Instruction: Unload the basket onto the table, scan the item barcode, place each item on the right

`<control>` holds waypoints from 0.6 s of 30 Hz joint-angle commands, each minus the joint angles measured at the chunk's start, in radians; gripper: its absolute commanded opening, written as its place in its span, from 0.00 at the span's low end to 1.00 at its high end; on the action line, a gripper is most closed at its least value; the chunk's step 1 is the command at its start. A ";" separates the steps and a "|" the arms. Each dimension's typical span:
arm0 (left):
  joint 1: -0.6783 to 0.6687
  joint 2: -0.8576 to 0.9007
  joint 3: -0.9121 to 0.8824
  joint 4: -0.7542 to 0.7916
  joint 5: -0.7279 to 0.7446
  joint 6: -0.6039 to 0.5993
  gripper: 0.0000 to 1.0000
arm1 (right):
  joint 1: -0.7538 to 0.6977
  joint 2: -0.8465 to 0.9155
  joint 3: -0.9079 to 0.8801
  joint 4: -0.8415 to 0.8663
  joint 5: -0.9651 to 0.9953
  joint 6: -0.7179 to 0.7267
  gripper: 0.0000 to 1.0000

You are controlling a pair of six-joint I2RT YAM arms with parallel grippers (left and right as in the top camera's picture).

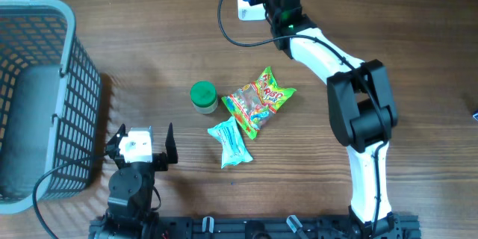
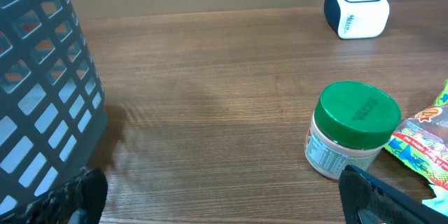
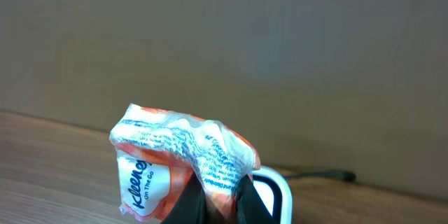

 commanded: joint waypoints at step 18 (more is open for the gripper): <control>-0.005 -0.007 -0.002 0.003 -0.006 -0.009 1.00 | -0.248 -0.403 0.010 -0.771 0.578 0.018 0.04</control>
